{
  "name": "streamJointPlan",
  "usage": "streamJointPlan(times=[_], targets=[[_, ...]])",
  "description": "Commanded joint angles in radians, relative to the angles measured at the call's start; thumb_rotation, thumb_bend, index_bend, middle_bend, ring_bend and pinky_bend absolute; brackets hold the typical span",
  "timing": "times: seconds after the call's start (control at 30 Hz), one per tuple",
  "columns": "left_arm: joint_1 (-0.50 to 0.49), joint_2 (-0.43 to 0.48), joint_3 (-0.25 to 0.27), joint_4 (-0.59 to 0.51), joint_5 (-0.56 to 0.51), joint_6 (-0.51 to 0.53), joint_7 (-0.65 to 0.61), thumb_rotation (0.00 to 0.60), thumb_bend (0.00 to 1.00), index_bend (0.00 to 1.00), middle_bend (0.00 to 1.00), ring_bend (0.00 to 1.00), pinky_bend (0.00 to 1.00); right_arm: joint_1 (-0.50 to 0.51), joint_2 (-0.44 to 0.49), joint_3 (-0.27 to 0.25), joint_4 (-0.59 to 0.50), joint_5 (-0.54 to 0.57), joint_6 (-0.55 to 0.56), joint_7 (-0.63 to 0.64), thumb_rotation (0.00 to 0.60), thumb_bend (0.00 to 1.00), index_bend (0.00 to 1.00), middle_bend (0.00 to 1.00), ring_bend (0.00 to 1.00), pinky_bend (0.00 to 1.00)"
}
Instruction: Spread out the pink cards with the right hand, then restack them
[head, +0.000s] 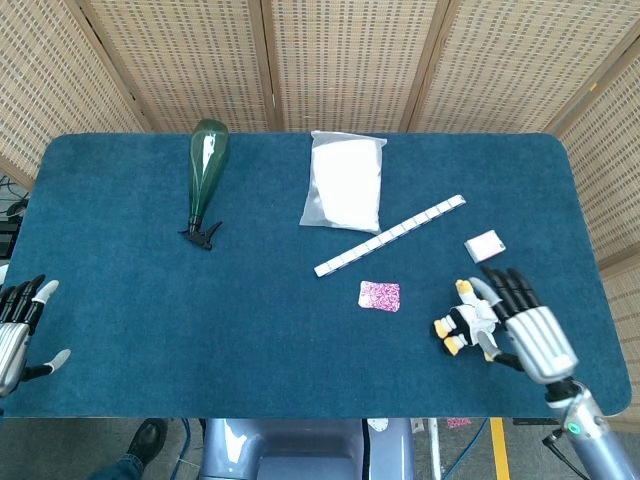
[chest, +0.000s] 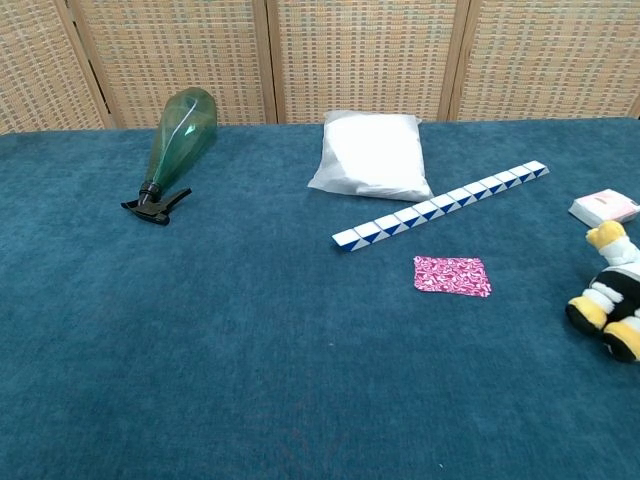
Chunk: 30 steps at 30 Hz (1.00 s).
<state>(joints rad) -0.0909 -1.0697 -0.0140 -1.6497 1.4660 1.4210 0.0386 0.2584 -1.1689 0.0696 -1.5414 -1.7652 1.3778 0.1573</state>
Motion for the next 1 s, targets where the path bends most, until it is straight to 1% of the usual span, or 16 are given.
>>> streamJointPlan(times=[0.03, 0.17, 0.3, 0.4, 0.63, 0.8, 0.93, 1.0], targets=[[-0.002, 0.001, -0.001, -0.005, -0.006, -0.005, 0.007, 0.6, 0.22, 0.0, 0.0, 0.0, 0.0, 0.164, -0.054, -0.001, 0.032, -0.002, -0.23, 0.087, 0.6, 1.0, 0.13, 0.03, 0.0, 0.0], [-0.003, 0.003, -0.002, -0.01, -0.012, -0.01, 0.014, 0.6, 0.22, 0.0, 0.0, 0.0, 0.0, 0.224, -0.083, 0.008, 0.012, 0.064, -0.347, 0.059, 0.6, 1.0, 0.13, 0.03, 0.0, 0.0], [-0.005, 0.006, -0.001, -0.013, -0.016, -0.017, 0.015, 0.6, 0.22, 0.0, 0.0, 0.0, 0.0, 0.27, -0.112, 0.027, -0.009, 0.161, -0.45, -0.006, 0.6, 1.0, 0.13, 0.03, 0.0, 0.0], [-0.005, 0.008, -0.001, -0.015, -0.018, -0.019, 0.015, 0.6, 0.22, 0.0, 0.0, 0.0, 0.0, 0.288, -0.133, 0.035, -0.006, 0.208, -0.485, -0.053, 0.6, 1.0, 0.13, 0.04, 0.0, 0.0], [-0.006, 0.01, 0.0, -0.017, -0.018, -0.021, 0.012, 0.6, 0.22, 0.0, 0.0, 0.0, 0.0, 0.32, -0.202, 0.039, 0.014, 0.332, -0.543, -0.244, 0.6, 1.0, 0.12, 0.04, 0.0, 0.0], [-0.006, 0.011, 0.0, -0.017, -0.018, -0.022, 0.011, 0.6, 0.22, 0.0, 0.0, 0.0, 0.0, 0.331, -0.229, 0.04, 0.021, 0.414, -0.568, -0.322, 0.6, 1.0, 0.06, 0.04, 0.0, 0.0], [-0.006, 0.011, 0.0, -0.018, -0.019, -0.022, 0.011, 0.6, 0.22, 0.0, 0.0, 0.0, 0.0, 0.347, -0.264, 0.044, 0.03, 0.494, -0.587, -0.388, 0.6, 1.0, 0.05, 0.04, 0.0, 0.0], [-0.007, 0.011, 0.0, -0.019, -0.02, -0.024, 0.011, 0.6, 0.22, 0.0, 0.0, 0.0, 0.0, 0.354, -0.278, 0.042, 0.033, 0.517, -0.588, -0.416, 0.6, 1.0, 0.04, 0.05, 0.0, 0.0]])
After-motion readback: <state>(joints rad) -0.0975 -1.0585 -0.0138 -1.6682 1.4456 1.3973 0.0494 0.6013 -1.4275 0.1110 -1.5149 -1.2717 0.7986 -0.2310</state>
